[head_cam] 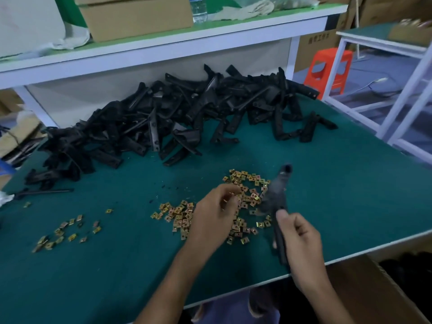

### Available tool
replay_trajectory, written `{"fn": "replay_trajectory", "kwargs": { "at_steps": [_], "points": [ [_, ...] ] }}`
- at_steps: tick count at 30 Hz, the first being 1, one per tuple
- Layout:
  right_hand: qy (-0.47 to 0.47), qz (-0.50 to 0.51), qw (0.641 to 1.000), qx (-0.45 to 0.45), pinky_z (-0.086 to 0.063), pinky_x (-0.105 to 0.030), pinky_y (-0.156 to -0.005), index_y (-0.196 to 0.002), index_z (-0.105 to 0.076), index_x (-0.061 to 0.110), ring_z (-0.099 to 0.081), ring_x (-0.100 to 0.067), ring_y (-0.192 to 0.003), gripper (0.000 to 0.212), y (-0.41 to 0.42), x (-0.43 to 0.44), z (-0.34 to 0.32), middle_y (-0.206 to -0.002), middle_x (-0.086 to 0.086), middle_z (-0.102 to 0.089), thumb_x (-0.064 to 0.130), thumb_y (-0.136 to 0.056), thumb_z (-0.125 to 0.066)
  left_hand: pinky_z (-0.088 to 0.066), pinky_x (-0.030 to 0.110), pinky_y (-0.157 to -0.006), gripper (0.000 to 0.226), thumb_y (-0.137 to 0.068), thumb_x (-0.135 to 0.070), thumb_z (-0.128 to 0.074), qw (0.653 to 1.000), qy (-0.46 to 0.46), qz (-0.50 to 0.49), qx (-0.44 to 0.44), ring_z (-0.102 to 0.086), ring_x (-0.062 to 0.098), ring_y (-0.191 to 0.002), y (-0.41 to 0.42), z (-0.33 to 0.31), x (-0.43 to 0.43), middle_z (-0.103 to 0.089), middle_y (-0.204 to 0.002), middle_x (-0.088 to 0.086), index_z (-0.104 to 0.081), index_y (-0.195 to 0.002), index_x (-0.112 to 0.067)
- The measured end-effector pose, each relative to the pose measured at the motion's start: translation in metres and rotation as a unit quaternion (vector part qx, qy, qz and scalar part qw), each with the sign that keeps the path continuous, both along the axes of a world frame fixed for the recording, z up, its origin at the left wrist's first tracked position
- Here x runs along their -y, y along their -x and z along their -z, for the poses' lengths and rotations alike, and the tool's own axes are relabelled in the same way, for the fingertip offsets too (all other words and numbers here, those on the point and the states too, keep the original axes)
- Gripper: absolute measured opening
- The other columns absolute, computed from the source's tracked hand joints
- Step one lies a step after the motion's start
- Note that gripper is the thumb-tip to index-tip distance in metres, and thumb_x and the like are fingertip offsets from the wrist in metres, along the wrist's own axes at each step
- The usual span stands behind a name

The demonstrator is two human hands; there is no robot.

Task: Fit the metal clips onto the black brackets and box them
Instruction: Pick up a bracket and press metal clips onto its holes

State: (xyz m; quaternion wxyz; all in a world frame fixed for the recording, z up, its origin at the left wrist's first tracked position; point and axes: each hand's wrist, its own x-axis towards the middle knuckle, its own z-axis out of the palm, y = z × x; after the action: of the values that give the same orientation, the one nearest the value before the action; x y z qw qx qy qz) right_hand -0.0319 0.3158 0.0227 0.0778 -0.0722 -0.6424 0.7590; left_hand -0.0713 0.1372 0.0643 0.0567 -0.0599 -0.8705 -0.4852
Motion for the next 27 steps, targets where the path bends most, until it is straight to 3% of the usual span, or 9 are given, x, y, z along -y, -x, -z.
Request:
{"fn": "replay_trajectory", "kwargs": {
  "at_steps": [2,4,7,11,14,16,18,22,27],
  "points": [
    [0.019,0.018,1.000,-0.005,-0.036,-0.020,-0.040,-0.070,-0.041,0.002,-0.043,-0.013,-0.040,0.062,0.004,-0.003,0.003,-0.051,-0.009,-0.051,0.058,-0.082,-0.064,-0.044,0.015,-0.084,0.014,-0.101,-0.030,-0.058,0.989,0.144,0.021,-0.023,-0.054,-0.004,-0.094,0.008,0.010,-0.014,-0.063,-0.103,-0.020,-0.068,-0.109,-0.032],
    [0.009,0.018,1.000,-0.007,-0.038,-0.022,-0.041,-0.068,-0.043,0.006,-0.046,-0.013,-0.041,0.058,0.004,-0.004,0.006,-0.051,-0.009,-0.053,0.058,-0.083,-0.063,-0.039,0.027,-0.083,0.013,-0.100,-0.032,-0.059,0.971,0.231,0.042,-0.042,-0.045,0.007,-0.092,0.013,0.018,-0.028,-0.056,-0.094,-0.012,-0.068,-0.104,-0.024],
    [-0.004,0.010,1.000,-0.011,-0.038,-0.025,-0.042,-0.070,-0.045,0.004,-0.047,-0.015,-0.041,0.059,0.004,-0.002,0.008,-0.051,-0.011,-0.053,0.059,-0.083,-0.064,-0.028,0.029,-0.080,0.017,-0.100,-0.033,-0.058,0.961,0.268,0.046,-0.042,-0.042,0.014,-0.096,0.021,0.025,-0.034,-0.055,-0.099,-0.005,-0.067,-0.107,-0.021],
    [-0.005,0.010,1.000,-0.012,-0.040,-0.025,-0.043,-0.070,-0.043,0.002,-0.050,-0.017,-0.043,0.060,0.005,-0.002,0.008,-0.052,-0.012,-0.051,0.056,-0.081,-0.066,-0.026,0.029,-0.078,0.007,-0.099,-0.031,-0.060,0.963,0.263,0.053,-0.023,-0.033,0.009,-0.090,0.021,0.022,-0.031,-0.041,-0.088,-0.017,-0.057,-0.095,-0.026],
    [-0.032,0.004,0.999,-0.006,-0.039,-0.026,-0.043,-0.064,-0.041,0.011,-0.051,-0.018,-0.044,0.059,0.004,0.001,0.010,-0.051,-0.008,-0.051,0.060,-0.082,-0.068,-0.037,0.025,-0.068,0.017,-0.099,-0.026,-0.060,0.986,0.162,0.026,0.038,-0.051,0.007,-0.081,0.016,0.014,-0.019,-0.054,-0.081,-0.020,-0.051,-0.086,-0.032],
    [-0.060,0.006,0.998,-0.001,-0.038,-0.027,-0.043,-0.062,-0.039,0.017,-0.051,-0.017,-0.044,0.061,0.003,0.002,0.012,-0.049,-0.004,-0.050,0.067,-0.082,-0.069,-0.050,0.024,-0.074,0.010,-0.101,-0.026,-0.058,0.997,0.042,0.004,0.062,-0.062,-0.001,-0.086,0.011,0.004,-0.005,-0.067,-0.093,-0.017,-0.063,-0.102,-0.035],
    [-0.098,0.005,0.995,-0.002,-0.037,-0.030,-0.043,-0.060,-0.038,0.024,-0.050,-0.016,-0.043,0.058,0.003,0.005,0.014,-0.046,0.001,-0.047,0.071,-0.078,-0.067,-0.052,0.018,-0.078,0.018,-0.101,-0.024,-0.060,0.998,-0.044,-0.011,0.042,-0.065,-0.002,-0.091,0.002,-0.009,0.008,-0.072,-0.100,-0.017,-0.069,-0.111,-0.036],
    [-0.169,0.006,0.985,-0.014,-0.039,-0.034,-0.046,-0.064,-0.037,0.021,-0.053,-0.013,-0.043,0.068,0.003,0.009,0.020,-0.047,-0.001,-0.044,0.084,-0.075,-0.061,-0.056,0.021,-0.080,0.026,-0.098,-0.011,-0.063,0.971,-0.230,-0.049,0.043,-0.071,0.015,-0.091,-0.014,-0.029,0.021,-0.077,-0.099,0.001,-0.075,-0.096,-0.034],
    [-0.207,0.010,0.978,-0.025,-0.035,-0.027,-0.045,-0.069,-0.037,0.015,-0.053,-0.007,-0.043,0.076,0.004,0.009,0.025,-0.053,-0.013,-0.052,0.088,-0.075,-0.058,-0.054,0.031,-0.090,0.031,-0.094,-0.002,-0.066,0.955,-0.285,-0.041,0.074,-0.069,0.019,-0.097,-0.024,-0.031,0.020,-0.076,-0.102,0.006,-0.077,-0.094,-0.031]
  ]
}}
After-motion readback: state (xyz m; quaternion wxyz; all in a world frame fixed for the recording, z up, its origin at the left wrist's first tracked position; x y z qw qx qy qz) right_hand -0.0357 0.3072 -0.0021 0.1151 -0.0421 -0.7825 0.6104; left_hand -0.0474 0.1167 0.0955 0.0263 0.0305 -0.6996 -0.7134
